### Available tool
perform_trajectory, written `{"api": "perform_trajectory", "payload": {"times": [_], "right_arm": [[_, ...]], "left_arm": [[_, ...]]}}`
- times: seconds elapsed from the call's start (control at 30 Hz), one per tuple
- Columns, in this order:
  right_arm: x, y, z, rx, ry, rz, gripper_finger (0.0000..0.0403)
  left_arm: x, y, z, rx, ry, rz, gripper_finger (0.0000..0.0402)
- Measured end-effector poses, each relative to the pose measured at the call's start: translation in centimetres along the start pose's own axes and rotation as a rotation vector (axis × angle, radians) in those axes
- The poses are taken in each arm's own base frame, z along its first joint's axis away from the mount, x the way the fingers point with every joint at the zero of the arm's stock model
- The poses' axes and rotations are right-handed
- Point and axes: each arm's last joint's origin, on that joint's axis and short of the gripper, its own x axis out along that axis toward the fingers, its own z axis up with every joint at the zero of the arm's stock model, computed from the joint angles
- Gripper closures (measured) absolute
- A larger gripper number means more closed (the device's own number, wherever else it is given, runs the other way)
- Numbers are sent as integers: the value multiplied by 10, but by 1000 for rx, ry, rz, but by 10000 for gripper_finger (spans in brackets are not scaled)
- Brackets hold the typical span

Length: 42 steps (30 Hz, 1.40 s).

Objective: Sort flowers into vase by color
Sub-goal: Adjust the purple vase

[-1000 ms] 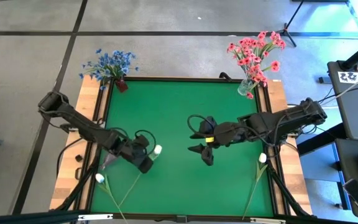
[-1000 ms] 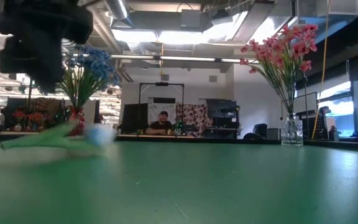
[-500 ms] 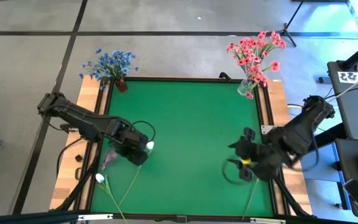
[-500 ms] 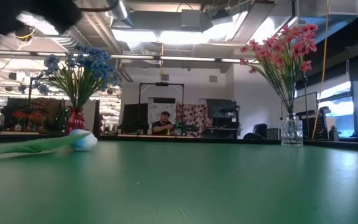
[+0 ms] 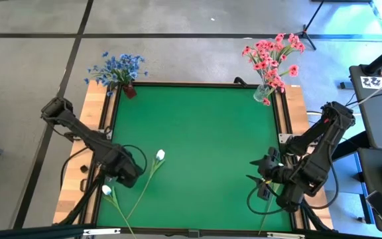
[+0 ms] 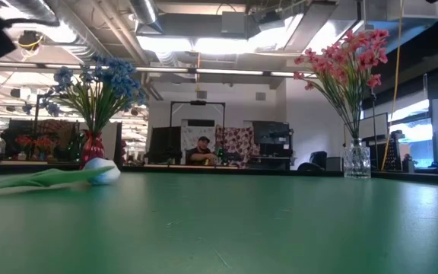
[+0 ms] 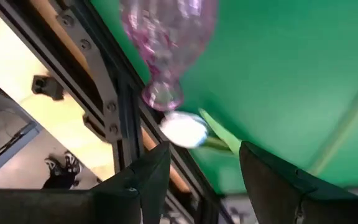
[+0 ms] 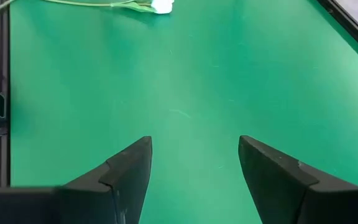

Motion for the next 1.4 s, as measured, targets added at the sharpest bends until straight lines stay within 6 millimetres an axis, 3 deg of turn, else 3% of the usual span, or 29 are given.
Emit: {"api": "perform_trajectory", "payload": {"times": [0.37, 0.7, 0.97, 1.17, 1.4], "right_arm": [[3, -2, 2, 40, 39, 2, 162], [14, -7, 13, 109, 71, -19, 162], [16, -6, 16, 134, 63, -5, 162], [16, -6, 16, 135, 71, -2, 162], [16, -7, 15, 120, 77, -16, 162]], "left_arm": [[46, 13, -9, -17, -116, 47, 215], [77, 24, 5, -48, -138, 69, 215], [99, 21, 12, -17, -42, -43, 234], [95, 17, 15, -49, -8, -52, 284], [71, 0, 16, -30, 18, -128, 286]]}}
